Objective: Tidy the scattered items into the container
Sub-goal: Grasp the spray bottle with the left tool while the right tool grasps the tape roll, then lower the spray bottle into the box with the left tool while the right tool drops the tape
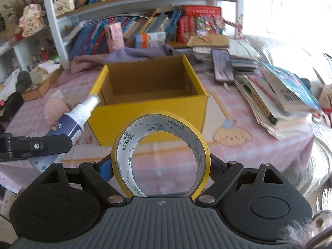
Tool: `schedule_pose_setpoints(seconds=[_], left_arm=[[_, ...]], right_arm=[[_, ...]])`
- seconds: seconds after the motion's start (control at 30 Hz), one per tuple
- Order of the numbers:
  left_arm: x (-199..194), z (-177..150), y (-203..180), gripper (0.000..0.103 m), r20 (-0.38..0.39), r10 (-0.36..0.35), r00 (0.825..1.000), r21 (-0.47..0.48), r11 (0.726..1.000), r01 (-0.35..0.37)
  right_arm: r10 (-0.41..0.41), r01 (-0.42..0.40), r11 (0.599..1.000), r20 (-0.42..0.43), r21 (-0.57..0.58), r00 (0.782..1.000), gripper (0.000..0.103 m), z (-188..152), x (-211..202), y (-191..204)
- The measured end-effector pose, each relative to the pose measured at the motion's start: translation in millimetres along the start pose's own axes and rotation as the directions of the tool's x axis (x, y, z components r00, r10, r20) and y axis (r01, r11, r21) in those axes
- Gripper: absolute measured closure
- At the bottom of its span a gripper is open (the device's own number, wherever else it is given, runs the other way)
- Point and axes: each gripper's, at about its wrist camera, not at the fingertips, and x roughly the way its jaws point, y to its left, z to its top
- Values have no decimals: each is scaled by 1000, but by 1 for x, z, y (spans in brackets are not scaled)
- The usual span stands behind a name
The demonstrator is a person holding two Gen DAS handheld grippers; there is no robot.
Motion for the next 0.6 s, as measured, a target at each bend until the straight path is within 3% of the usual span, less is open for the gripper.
schedule_pose_setpoints(seconds=[0.3,0.6], left_arm=[[30,40,-11,72,64,36,997,55,998,-40],[63,76,-7,72,107,140,984,16,990,-143]], right_arm=[[73,-68,996,99,-54,992,18,58,31,-12],[167,-156,980,83,-122,982,18,106,82,-27]])
